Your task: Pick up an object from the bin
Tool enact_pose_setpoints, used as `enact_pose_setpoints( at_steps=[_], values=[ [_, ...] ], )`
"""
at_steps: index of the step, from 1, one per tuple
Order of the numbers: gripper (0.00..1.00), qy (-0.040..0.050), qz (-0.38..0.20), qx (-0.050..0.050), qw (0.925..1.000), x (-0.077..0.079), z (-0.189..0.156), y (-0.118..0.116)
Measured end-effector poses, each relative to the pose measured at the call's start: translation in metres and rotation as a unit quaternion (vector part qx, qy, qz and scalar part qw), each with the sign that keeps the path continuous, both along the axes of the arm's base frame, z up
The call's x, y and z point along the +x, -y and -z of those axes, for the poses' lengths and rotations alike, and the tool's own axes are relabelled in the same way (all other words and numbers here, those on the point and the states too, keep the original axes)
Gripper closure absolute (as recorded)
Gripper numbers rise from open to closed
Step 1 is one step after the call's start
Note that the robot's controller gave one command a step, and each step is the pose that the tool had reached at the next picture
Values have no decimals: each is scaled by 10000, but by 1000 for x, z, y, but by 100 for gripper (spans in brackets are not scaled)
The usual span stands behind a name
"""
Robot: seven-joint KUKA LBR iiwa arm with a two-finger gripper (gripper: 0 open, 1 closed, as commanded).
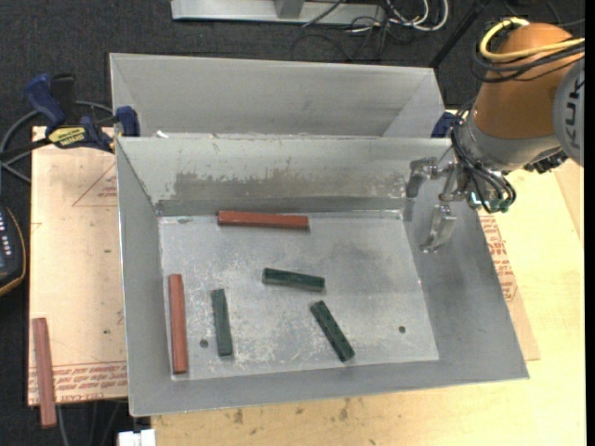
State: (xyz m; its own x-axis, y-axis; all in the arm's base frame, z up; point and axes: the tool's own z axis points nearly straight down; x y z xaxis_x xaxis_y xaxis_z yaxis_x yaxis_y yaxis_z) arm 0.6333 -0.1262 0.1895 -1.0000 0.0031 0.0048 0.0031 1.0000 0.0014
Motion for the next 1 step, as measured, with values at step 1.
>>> enact_pose_setpoints(
  at_steps=[1],
  values=[
    [0, -10, -500, 20, 9987, -82, 42, -77]
  ],
)
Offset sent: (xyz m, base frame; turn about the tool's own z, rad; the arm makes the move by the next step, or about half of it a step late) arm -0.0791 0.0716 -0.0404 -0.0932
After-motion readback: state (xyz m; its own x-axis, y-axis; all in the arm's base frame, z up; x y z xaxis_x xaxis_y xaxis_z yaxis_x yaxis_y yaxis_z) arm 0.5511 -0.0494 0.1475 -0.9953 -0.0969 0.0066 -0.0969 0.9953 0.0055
